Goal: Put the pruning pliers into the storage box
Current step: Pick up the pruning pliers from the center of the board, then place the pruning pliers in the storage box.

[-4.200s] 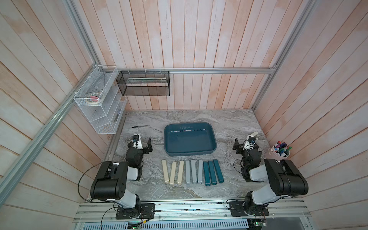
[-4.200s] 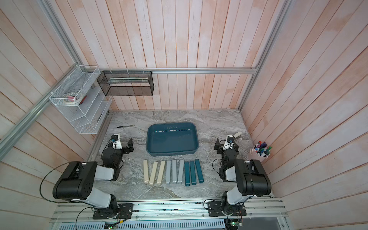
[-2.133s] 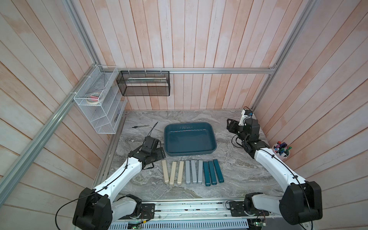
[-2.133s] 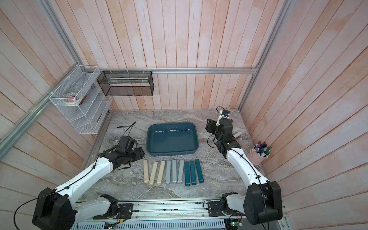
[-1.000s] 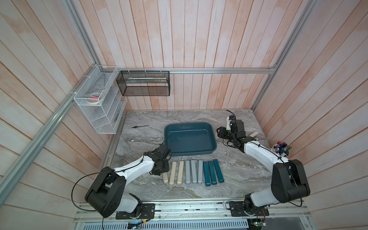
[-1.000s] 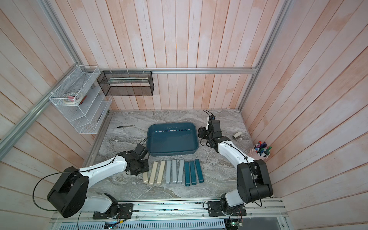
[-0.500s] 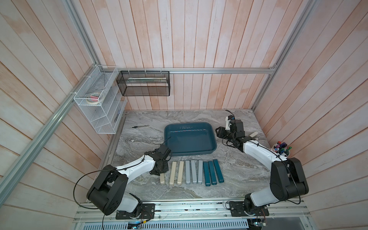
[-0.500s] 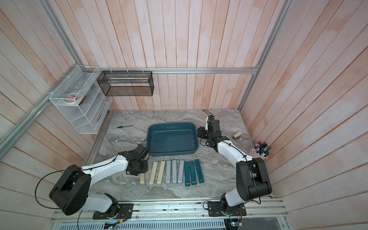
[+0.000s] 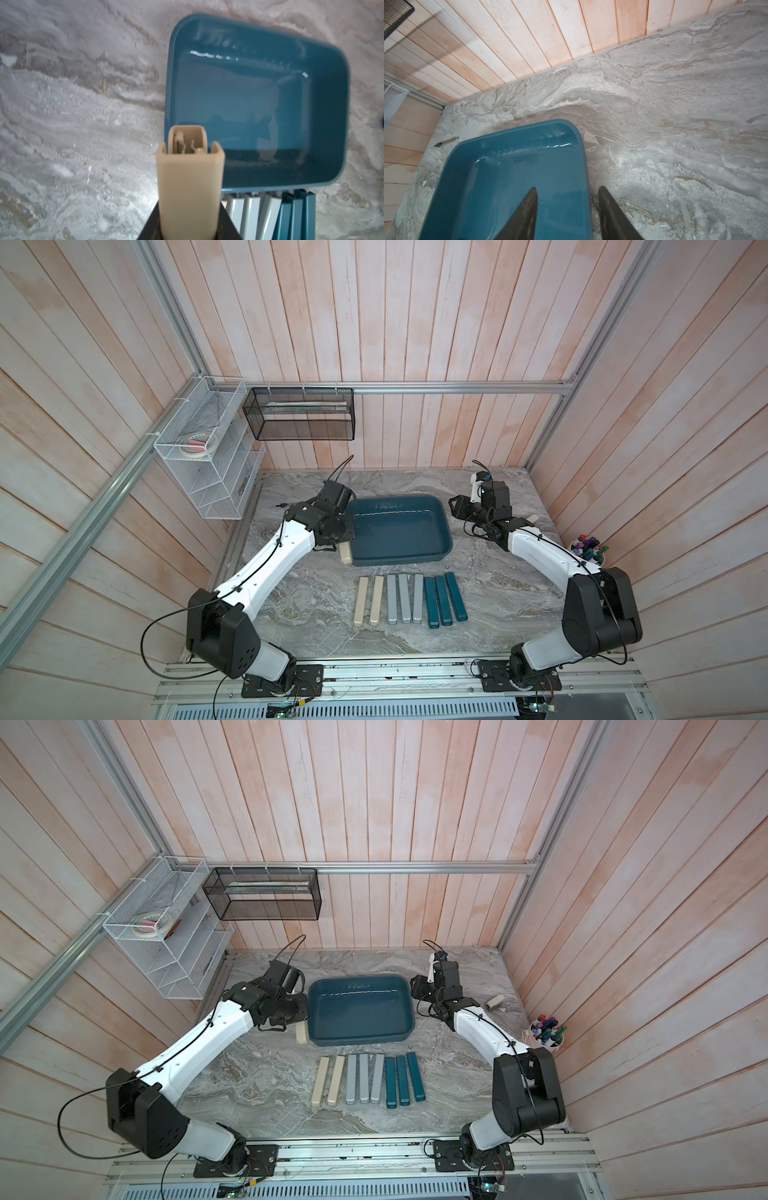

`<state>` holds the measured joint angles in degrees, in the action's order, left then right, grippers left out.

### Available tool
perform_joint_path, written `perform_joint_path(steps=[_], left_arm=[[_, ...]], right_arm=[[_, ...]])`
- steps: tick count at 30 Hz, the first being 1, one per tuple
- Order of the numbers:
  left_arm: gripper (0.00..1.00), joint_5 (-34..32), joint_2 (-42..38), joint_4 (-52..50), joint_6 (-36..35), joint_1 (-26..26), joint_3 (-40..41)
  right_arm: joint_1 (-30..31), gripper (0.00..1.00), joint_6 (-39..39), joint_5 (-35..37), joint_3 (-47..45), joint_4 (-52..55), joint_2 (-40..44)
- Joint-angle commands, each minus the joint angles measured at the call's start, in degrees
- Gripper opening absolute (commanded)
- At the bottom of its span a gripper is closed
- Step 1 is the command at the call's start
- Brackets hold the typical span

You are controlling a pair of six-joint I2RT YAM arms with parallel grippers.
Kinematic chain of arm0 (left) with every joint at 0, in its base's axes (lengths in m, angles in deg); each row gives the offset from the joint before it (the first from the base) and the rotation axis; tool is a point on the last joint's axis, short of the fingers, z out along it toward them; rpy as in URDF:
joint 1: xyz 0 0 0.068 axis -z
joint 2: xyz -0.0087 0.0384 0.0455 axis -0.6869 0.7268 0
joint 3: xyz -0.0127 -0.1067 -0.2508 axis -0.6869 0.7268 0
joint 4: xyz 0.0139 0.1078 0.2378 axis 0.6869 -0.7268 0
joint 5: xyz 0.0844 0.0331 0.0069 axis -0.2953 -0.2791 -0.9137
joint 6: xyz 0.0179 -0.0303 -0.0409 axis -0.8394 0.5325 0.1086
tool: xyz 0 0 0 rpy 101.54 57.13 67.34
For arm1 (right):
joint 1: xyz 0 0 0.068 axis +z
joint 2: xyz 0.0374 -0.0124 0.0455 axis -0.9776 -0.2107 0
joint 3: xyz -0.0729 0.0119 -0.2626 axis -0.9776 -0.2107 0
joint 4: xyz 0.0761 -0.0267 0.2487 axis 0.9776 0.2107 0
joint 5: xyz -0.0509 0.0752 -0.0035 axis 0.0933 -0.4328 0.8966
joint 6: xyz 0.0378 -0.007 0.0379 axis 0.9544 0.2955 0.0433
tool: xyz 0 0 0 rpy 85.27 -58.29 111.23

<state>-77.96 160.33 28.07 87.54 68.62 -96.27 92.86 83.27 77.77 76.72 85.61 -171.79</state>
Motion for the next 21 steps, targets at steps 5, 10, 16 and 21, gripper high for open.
perform_joint_path(steps=[5, 10, 16, 21], left_arm=[[0.23, -0.3, 15.7, 2.8, -7.0, -1.5, -10.6], [0.23, -0.7, 25.5, 3.1, -9.7, -1.6, -17.9], [0.23, -0.2, 33.5, 3.8, -11.0, -2.7, -23.4], [0.23, -1.0, 38.2, 3.4, -11.8, -3.4, -26.1]], right_arm=[[0.4, 0.45, -1.1, -0.6, 2.4, 0.9, 0.1], [0.3, 0.45, -1.4, -0.1, 2.3, 2.0, 1.3], [0.4, 0.45, -1.9, -0.7, 0.9, 2.6, 1.9], [0.3, 0.46, -2.8, -0.2, -1.5, 0.7, 3.6]])
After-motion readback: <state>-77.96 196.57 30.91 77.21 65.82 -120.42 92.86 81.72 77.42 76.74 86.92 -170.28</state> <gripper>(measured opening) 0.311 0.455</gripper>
